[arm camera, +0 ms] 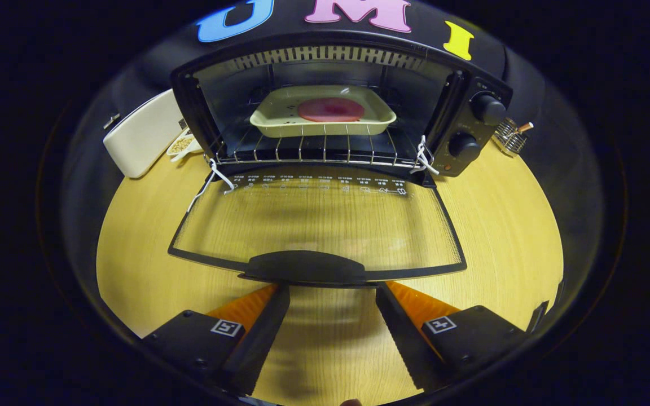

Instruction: Open the toaster oven, put the food inside, and close the toaster oven door.

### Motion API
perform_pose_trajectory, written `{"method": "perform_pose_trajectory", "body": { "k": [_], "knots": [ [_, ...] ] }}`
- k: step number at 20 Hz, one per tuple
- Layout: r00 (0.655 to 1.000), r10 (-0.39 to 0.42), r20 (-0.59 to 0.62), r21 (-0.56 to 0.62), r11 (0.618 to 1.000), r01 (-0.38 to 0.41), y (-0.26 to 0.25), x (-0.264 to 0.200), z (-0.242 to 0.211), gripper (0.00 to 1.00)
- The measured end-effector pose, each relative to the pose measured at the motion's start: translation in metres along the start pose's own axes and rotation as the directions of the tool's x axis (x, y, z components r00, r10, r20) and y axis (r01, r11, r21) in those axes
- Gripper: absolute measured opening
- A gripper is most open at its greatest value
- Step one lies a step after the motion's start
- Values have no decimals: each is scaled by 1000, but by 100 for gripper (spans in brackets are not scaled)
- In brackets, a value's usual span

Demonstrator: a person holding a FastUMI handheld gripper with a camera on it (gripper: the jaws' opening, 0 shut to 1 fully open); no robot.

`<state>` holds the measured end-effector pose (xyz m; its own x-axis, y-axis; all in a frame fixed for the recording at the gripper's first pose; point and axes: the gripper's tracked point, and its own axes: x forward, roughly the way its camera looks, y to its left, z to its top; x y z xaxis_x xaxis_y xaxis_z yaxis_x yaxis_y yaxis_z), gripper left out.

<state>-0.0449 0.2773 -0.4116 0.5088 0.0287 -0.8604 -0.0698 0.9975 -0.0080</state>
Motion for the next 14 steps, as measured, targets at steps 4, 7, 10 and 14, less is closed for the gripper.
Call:
{"method": "perform_pose_trajectory", "body": {
  "k": [4, 7, 10, 14],
  "knots": [
    [999, 28, 44, 2, 1000, -28, 0, -12, 5, 100],
    [995, 49, 83, 11, 999, -50, -3, -20, 12, 100],
    [989, 63, 132, 6, 998, -64, -4, -29, 20, 100],
    [973, 73, 218, -4, 997, -74, -3, -52, 40, 100]
  ]
}}
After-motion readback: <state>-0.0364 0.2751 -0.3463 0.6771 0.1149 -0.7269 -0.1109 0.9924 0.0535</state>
